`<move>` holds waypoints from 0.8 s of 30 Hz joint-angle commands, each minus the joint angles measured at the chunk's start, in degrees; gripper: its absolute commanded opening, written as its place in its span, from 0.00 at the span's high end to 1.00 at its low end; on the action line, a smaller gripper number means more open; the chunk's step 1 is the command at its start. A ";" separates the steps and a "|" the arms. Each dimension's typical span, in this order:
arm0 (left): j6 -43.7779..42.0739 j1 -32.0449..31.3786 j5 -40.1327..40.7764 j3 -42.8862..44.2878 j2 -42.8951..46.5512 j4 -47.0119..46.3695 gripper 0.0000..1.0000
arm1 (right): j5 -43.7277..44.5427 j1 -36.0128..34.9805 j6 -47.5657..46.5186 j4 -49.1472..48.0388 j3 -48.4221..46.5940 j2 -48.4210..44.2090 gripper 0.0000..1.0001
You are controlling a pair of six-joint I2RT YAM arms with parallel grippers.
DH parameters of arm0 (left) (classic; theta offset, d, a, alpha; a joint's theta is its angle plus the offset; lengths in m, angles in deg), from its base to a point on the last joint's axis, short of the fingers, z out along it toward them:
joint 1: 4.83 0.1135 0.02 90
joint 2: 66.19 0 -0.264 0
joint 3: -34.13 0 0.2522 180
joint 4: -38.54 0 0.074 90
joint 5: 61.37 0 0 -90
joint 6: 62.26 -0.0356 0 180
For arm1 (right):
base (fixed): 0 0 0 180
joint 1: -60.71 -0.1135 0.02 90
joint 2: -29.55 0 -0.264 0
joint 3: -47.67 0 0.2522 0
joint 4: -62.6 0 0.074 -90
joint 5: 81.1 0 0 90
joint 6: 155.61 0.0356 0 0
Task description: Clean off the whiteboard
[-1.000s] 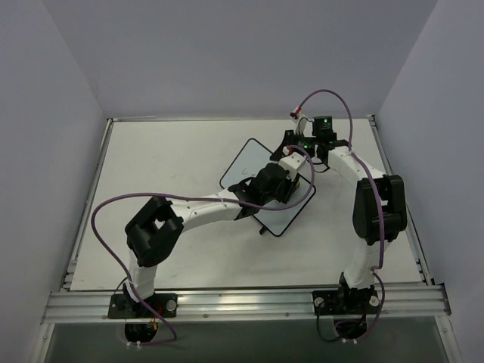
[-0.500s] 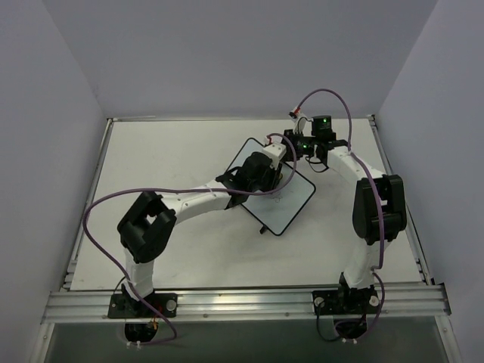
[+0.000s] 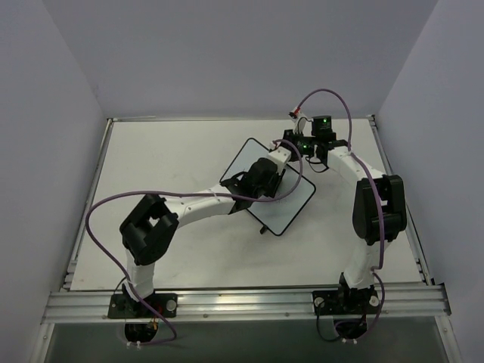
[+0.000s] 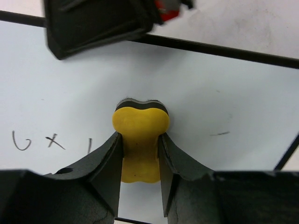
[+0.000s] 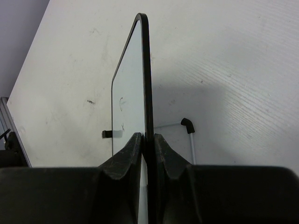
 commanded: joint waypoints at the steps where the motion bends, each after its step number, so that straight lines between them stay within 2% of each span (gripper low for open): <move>1: -1.64 -4.99 -1.67 -0.25 -4.39 3.94 0.98 | -2.03 -2.26 -0.35 -1.33 0.30 -4.54 1.00; 8: -3.48 -9.39 -2.54 -0.86 -4.13 -0.61 0.98 | -1.94 -2.35 -0.44 -1.33 0.74 -4.72 1.00; 14: -3.58 -10.09 -1.67 0.36 -4.75 0.42 0.98 | -1.86 -2.26 -0.70 -1.16 0.74 -4.72 1.00; 19: -1.74 -7.55 2.19 1.42 -5.19 4.11 0.98 | -1.77 -2.35 -0.79 -1.16 1.01 -4.72 1.00; 24: -0.06 -1.84 3.25 1.07 -4.31 5.43 0.98 | -1.86 -2.26 -0.87 -0.98 0.83 -4.72 1.00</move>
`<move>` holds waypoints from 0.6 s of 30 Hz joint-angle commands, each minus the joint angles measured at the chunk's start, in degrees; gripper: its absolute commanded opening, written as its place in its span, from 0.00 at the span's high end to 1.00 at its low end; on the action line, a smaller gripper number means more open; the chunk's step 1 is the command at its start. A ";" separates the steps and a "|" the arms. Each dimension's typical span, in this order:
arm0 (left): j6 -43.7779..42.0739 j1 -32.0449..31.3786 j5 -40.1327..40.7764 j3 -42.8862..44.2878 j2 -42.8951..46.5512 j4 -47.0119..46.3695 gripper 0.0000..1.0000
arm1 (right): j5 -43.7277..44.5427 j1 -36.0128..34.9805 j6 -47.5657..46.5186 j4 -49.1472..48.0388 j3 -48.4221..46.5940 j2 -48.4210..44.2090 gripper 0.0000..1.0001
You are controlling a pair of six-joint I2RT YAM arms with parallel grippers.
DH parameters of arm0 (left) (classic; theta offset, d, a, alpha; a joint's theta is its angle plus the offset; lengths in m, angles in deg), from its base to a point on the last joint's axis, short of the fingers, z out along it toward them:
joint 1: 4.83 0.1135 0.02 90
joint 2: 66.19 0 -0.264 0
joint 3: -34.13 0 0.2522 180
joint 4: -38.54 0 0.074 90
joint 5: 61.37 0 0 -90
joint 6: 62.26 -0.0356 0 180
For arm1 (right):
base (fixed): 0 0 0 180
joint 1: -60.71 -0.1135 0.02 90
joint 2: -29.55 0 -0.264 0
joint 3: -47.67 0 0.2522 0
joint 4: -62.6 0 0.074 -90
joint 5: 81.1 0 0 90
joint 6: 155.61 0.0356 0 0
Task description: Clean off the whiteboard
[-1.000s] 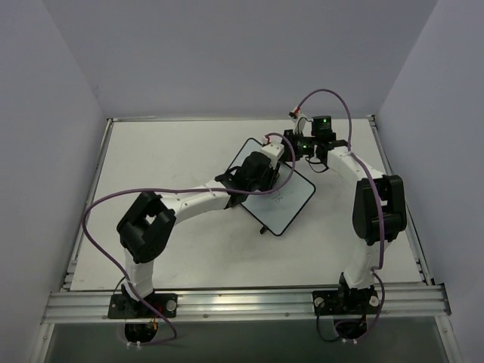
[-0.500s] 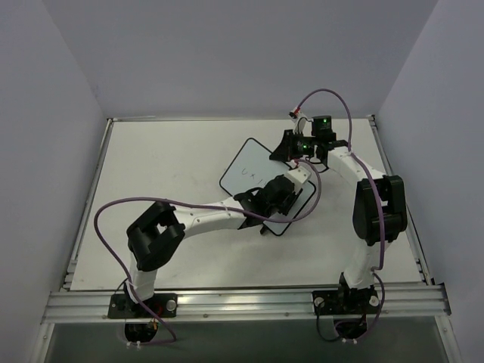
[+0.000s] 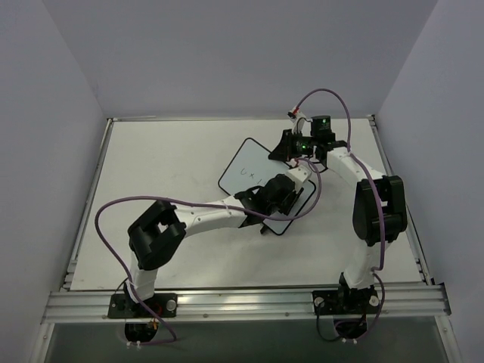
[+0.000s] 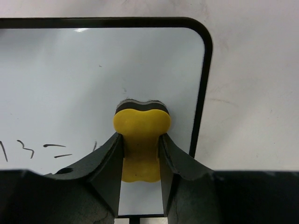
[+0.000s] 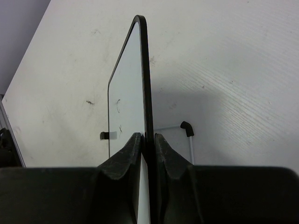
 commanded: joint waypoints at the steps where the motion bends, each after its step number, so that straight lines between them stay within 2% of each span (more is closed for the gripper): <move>1: 1.40 6.91 2.95 0.00 -2.63 5.28 0.98 | -1.73 -1.80 0.24 0.44 0.02 -4.02 1.00; 6: 2.11 11.74 2.86 -0.09 -1.66 6.08 0.98 | -1.72 -1.80 0.07 0.53 0.11 -4.02 1.00; 13: 2.54 14.12 3.39 -1.93 -0.96 5.55 0.98 | -1.64 -1.80 0.07 0.70 -0.07 -4.02 1.00; 18: 3.42 15.09 2.43 -6.32 0.01 1.51 0.98 | -1.64 -1.89 -0.02 0.79 -0.24 -3.75 1.00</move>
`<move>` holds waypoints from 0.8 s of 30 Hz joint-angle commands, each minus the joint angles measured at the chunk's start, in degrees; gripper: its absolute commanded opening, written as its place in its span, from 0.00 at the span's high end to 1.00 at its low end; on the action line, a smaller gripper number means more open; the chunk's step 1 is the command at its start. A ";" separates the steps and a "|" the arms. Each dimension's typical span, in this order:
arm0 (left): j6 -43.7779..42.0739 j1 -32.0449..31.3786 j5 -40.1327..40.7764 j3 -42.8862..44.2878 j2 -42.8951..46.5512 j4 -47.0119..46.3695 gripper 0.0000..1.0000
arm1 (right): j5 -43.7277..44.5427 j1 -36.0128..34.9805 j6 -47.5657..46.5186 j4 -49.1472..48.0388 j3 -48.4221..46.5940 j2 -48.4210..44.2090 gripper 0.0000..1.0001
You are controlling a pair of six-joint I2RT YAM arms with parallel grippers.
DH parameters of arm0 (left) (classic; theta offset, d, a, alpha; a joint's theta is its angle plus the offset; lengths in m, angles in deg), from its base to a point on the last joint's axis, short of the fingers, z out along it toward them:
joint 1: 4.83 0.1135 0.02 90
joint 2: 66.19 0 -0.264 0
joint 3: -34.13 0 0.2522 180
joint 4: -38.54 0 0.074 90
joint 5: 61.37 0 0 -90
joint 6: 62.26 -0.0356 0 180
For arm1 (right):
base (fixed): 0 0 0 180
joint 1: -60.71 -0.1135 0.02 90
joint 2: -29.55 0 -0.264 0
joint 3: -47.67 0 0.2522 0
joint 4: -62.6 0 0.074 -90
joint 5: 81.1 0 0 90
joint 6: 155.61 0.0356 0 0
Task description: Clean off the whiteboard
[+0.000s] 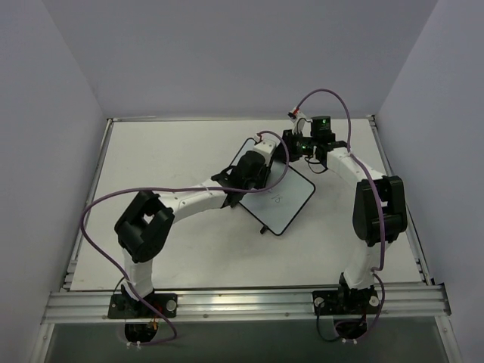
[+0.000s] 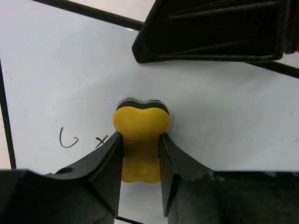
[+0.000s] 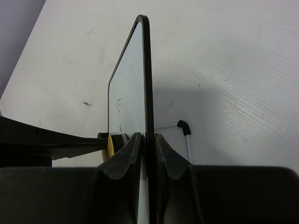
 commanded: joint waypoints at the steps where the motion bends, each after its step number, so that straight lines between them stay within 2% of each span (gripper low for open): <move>1: -0.05 1.93 1.79 -4.47 -1.93 2.34 0.98 | -2.95 -1.87 0.20 0.81 -0.35 -3.75 1.00; 4: -0.58 0.79 -0.84 -7.19 -1.32 -3.36 0.98 | -2.86 -1.87 0.02 0.73 -0.35 -3.58 1.00; 13: -1.28 -8.87 -2.78 -13.17 -1.14 -14.61 0.98 | -2.95 -1.87 0.11 0.99 -0.61 -3.67 1.00; 24: 0.47 -14.77 -0.68 -16.51 -2.20 -19.81 0.98 | -2.86 -1.96 0.02 0.99 -0.61 -3.40 1.00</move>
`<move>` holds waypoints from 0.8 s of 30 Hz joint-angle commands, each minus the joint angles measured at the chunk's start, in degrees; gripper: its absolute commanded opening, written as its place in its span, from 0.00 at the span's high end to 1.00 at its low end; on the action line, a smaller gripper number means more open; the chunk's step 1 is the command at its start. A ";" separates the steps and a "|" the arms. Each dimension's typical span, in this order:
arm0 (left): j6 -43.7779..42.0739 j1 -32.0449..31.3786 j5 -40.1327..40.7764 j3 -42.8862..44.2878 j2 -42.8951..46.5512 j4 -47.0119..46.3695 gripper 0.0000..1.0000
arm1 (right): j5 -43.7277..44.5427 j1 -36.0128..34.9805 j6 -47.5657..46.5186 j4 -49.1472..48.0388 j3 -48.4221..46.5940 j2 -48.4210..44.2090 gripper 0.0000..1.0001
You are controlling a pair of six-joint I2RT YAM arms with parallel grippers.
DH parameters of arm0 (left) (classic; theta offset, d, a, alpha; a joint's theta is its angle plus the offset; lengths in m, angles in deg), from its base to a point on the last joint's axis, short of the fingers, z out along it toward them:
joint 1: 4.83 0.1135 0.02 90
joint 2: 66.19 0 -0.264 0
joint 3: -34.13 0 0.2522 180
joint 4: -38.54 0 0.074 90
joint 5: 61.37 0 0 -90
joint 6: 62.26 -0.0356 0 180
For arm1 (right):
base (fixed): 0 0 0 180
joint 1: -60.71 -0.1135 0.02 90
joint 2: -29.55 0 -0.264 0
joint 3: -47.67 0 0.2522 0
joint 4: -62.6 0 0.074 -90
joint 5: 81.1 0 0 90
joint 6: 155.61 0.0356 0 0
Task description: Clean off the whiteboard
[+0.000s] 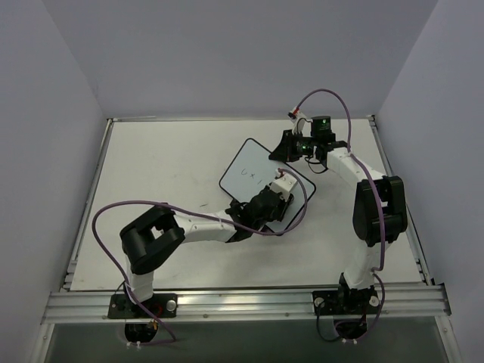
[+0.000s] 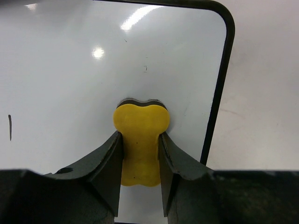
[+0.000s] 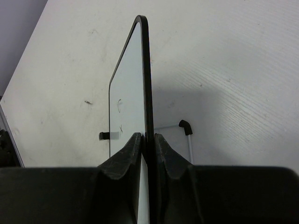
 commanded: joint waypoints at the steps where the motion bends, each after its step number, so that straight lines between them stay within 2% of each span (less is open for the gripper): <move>1: 2.90 -1.06 -3.26 -2.70 -3.97 1.17 0.98 | -2.34 -2.04 -0.02 0.90 -0.53 -3.36 1.00; 7: 5.01 1.74 0.44 -5.25 -3.44 0.47 0.98 | -2.16 -2.22 -0.11 0.90 -0.35 -3.45 1.00; 24: 8.88 17.39 0.44 -12.37 -1.77 -1.91 0.98 | -1.90 -2.57 -0.46 1.17 -0.26 -3.71 1.00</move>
